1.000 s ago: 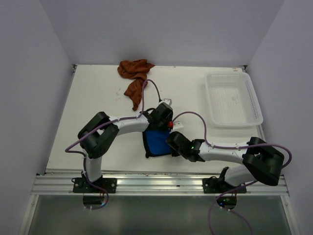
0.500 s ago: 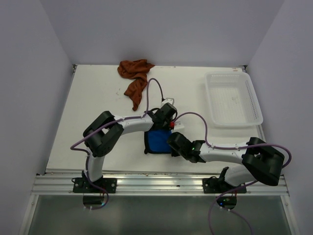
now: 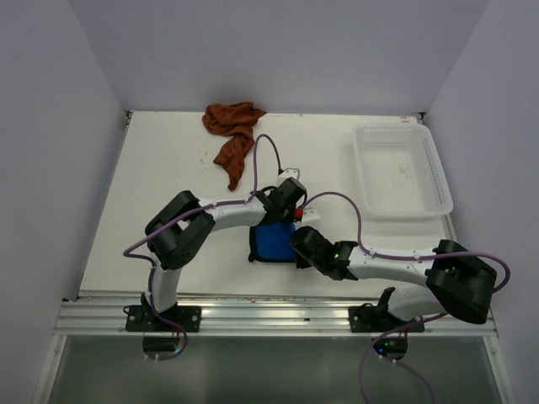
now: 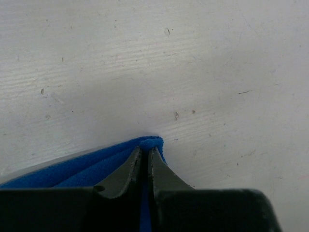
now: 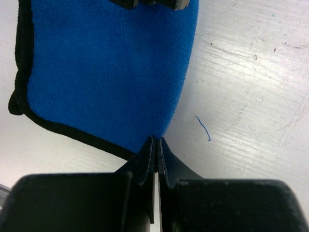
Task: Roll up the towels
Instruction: Roll the towel
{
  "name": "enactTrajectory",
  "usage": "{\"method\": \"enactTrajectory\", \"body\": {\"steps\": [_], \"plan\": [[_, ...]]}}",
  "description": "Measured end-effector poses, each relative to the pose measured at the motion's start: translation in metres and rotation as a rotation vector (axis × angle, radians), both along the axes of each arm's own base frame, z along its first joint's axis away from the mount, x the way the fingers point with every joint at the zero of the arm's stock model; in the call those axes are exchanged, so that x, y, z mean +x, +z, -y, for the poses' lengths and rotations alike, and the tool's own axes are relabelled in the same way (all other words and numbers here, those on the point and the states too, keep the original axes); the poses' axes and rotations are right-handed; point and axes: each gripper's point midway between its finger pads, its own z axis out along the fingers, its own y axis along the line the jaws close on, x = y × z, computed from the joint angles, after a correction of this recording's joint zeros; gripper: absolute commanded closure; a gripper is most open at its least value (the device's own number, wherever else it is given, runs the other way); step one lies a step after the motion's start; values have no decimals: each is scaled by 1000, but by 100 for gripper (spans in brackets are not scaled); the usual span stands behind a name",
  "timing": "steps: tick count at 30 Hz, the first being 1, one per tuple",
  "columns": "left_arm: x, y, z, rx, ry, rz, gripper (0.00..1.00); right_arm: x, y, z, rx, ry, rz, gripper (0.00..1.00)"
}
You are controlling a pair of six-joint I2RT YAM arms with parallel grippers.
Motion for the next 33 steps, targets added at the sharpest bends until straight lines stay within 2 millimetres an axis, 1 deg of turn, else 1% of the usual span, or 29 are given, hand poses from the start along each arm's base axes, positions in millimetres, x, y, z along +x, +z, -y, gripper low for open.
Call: {"method": "enactTrajectory", "body": {"steps": [8,11,18,24,28,33], "plan": [[-1,1,5,-48,20,-7,100,-3,3,7,-69,27,1,100],[-5,1,7,-112,32,-14,100,-7,9,11,-97,42,10,100],[-16,3,4,-261,67,-44,100,-15,19,20,-171,88,36,100],[-28,4,-2,-335,96,-59,100,-22,26,20,-235,149,62,100],[-34,5,-7,-383,112,-60,100,-27,35,12,-247,199,84,100],[-41,13,-14,-447,126,-32,100,-32,36,8,-250,233,92,99]]}}
